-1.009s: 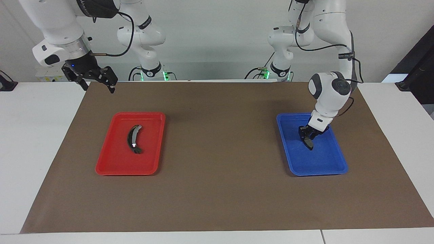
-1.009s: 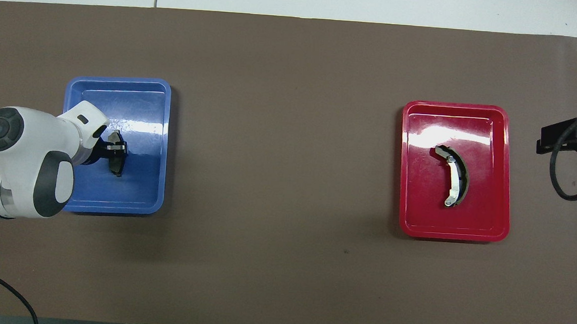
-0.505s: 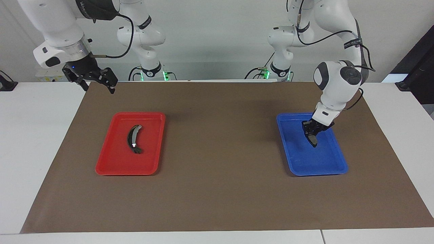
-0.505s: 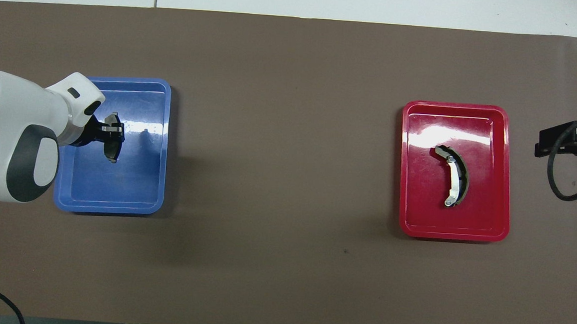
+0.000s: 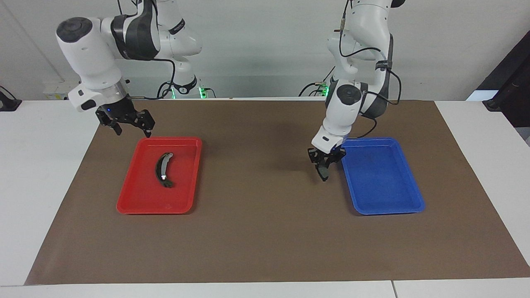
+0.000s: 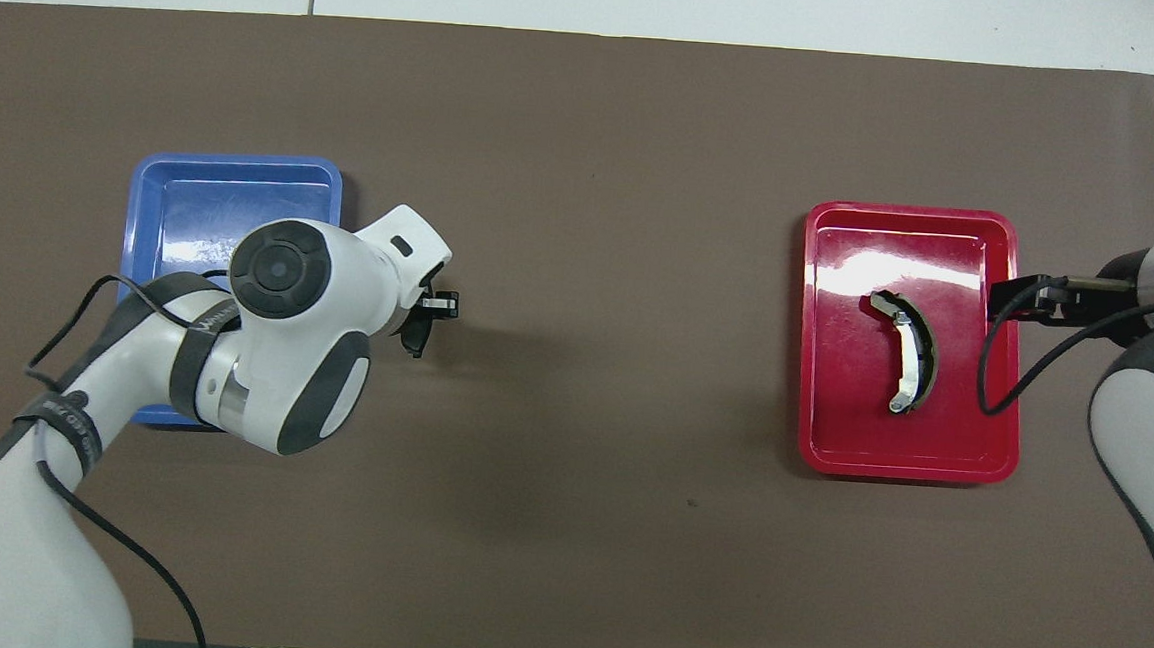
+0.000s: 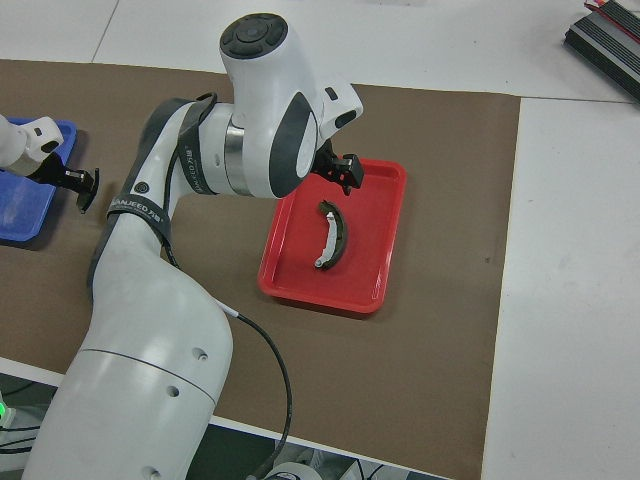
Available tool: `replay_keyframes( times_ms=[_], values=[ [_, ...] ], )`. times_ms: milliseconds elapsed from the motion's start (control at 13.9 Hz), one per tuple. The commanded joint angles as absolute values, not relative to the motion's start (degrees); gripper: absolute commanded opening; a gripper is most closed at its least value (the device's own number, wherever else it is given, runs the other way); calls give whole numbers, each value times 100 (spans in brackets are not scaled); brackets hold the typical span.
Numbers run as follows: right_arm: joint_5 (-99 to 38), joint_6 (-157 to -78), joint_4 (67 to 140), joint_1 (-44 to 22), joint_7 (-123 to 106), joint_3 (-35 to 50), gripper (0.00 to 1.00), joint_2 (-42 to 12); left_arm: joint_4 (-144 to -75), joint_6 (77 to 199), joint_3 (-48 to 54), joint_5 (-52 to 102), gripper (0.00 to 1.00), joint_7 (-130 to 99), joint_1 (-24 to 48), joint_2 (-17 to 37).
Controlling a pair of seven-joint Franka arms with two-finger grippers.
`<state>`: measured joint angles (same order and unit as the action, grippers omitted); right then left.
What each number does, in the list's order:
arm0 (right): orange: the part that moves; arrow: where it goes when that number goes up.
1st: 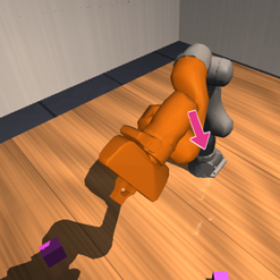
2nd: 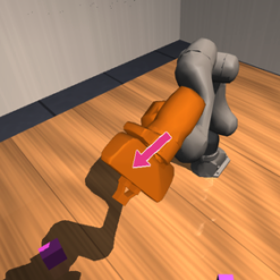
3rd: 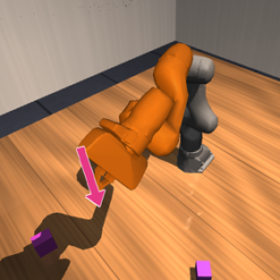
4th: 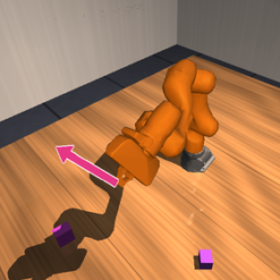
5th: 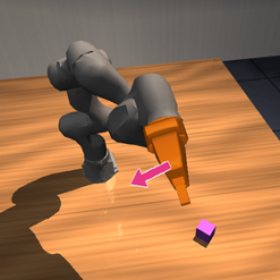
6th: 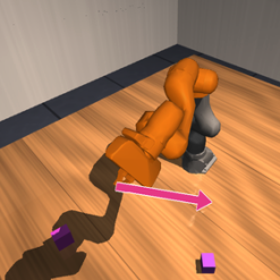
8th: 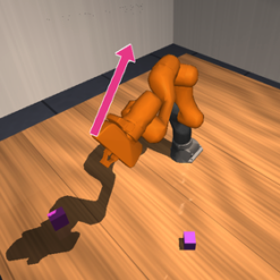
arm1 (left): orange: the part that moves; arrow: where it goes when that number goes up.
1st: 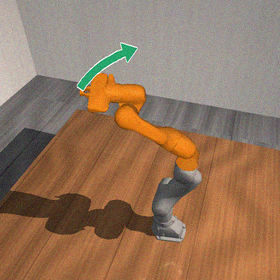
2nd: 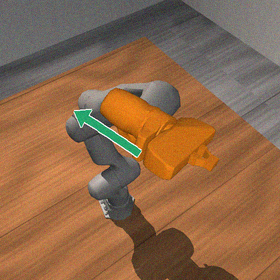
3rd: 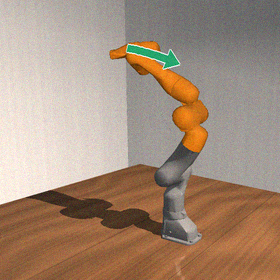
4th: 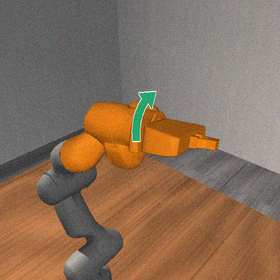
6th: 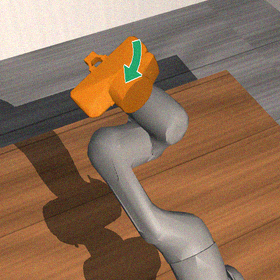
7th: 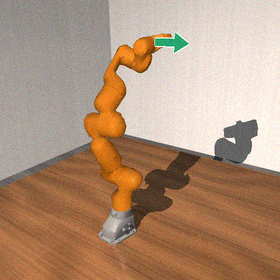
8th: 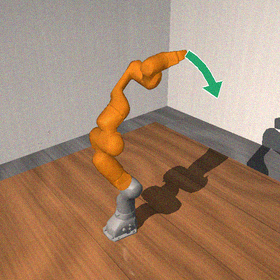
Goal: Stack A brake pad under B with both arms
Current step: 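Carry the small pad to center while the right gripper grasps the curved pad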
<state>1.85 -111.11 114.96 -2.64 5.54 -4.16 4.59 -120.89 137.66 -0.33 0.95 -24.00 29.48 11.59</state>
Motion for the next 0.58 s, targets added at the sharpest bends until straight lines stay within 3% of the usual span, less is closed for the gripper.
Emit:
replay_keyframes(
  times_ms=[0,144,288,432,505],
  values=[
    [-69,-12010,12231,-211,-24,-396,100,378,-11612,14106,-132,88,7,-2671,3409,1834],
    [-289,-13003,12891,-202,-342,-396,100,282,-11452,14115,-114,140,16,-2742,3489,1960],
    [-307,-13524,13113,-211,-439,-396,100,19,-11417,14124,-114,245,49,-2760,3489,1969],
    [-316,-13789,13210,-202,-588,-396,100,-201,-11391,14124,-114,421,70,-2751,3472,1969],
    [-316,-14016,13306,-202,-676,-396,100,-298,-11408,14098,-114,422,85,-2751,3463,1917]
  ],
)
